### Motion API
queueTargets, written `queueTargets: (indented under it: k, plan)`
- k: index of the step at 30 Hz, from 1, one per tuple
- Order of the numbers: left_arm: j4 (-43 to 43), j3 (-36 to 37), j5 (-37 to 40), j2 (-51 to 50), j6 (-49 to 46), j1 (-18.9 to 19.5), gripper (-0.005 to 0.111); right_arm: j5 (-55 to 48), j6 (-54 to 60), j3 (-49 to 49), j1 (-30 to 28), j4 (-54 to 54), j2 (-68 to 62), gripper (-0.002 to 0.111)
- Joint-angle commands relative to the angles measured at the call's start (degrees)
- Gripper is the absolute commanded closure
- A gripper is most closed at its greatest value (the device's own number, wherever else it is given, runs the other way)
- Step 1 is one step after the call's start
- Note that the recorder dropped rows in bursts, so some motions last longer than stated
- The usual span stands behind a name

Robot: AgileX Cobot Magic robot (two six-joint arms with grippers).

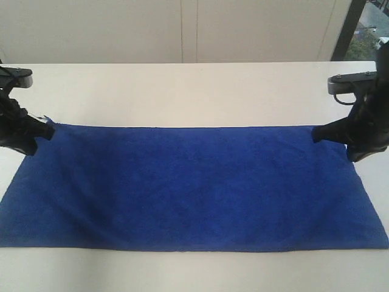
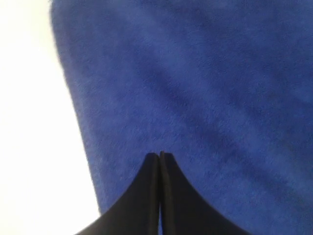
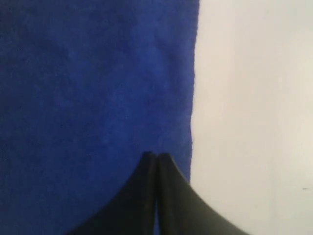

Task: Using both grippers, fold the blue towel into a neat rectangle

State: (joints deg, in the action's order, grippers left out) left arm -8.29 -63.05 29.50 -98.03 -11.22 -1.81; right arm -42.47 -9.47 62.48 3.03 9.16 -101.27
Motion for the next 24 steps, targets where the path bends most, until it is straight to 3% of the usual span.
queueTargets:
  k: [1, 7, 13, 16, 24]
  plan:
    - [-1.1, 3.6, 1.5, 2.7, 1.0, 3.3, 0.107, 0.5, 5.2, -1.0, -3.8, -6.1, 1.1, 0.108]
    - [-2.5, 7.2, -0.7, 6.8, 1.0, 5.8, 0.107, 1.9, 6.4, -1.2, -7.1, -8.0, 1.1, 0.107]
    - [-2.7, 7.3, -1.0, 7.3, 0.7, 5.8, 0.107, 4.5, 6.7, -2.4, -7.1, -8.6, 1.1, 0.085]
    - [-3.0, 7.3, 0.2, 8.7, 0.7, 5.7, 0.107, 5.1, 6.7, -3.1, -7.1, -9.2, 1.2, 0.081]
    - [-5.2, 14.4, 4.3, 28.2, 0.7, 5.7, 0.107, 4.4, 6.7, -3.2, -7.1, -9.2, 3.5, 0.074]
